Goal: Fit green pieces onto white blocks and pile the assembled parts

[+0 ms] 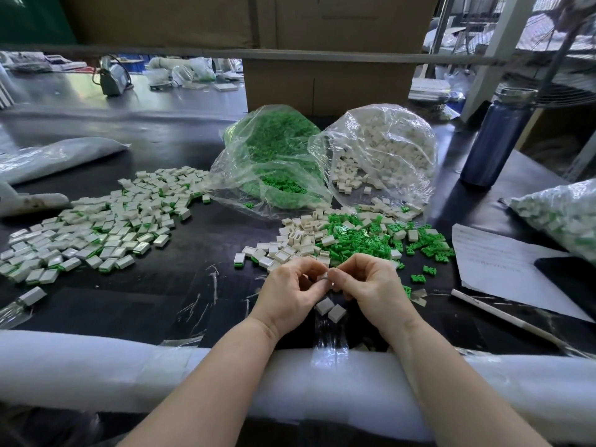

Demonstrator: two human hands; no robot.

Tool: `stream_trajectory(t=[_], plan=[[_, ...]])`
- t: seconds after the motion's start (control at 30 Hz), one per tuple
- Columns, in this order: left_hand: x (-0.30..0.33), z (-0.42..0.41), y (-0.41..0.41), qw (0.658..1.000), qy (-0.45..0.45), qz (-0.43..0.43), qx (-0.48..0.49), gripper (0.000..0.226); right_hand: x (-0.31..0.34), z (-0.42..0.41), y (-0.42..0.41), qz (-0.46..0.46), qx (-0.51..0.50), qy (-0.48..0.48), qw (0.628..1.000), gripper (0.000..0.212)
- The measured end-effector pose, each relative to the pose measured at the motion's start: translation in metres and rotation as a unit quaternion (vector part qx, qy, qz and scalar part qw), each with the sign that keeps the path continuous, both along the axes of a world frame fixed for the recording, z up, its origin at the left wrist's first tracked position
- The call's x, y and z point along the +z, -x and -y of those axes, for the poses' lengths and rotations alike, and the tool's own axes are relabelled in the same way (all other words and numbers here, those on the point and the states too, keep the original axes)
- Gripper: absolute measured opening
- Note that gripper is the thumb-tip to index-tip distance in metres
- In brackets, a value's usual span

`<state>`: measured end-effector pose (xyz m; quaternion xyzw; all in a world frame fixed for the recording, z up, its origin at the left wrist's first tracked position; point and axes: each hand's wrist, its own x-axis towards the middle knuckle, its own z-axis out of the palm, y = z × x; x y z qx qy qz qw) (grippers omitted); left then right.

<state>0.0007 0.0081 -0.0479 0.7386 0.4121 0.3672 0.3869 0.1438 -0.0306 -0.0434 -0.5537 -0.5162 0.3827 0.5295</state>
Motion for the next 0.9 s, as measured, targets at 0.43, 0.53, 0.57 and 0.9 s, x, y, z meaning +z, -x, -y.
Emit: stream_trajectory(t=[0.43, 0.53, 0.57, 0.9], plan=[[0.0035, 0.0000, 0.0013, 0.992, 0.086, 0.092, -0.014, 0.011, -0.0005, -0.0002, 0.0017, -0.037, 0.015, 0.008, 0.999, 0.010], [0.0050, 0.0004, 0.0013, 0.991, 0.089, 0.096, -0.018, 0.015, -0.0005, -0.0002, 0.0011, -0.030, 0.016, 0.004, 0.999, 0.008], [0.0053, 0.0005, 0.0016, 0.991, 0.090, 0.100, -0.020, 0.019, -0.0006, -0.0002, 0.0005, -0.028, 0.013, 0.000, 1.000, 0.008], [0.0047, 0.0004, 0.0015, 0.993, 0.070, 0.079, -0.047, 0.014, -0.0009, -0.0006, 0.0006, -0.019, 0.119, 0.008, 0.993, 0.026]])
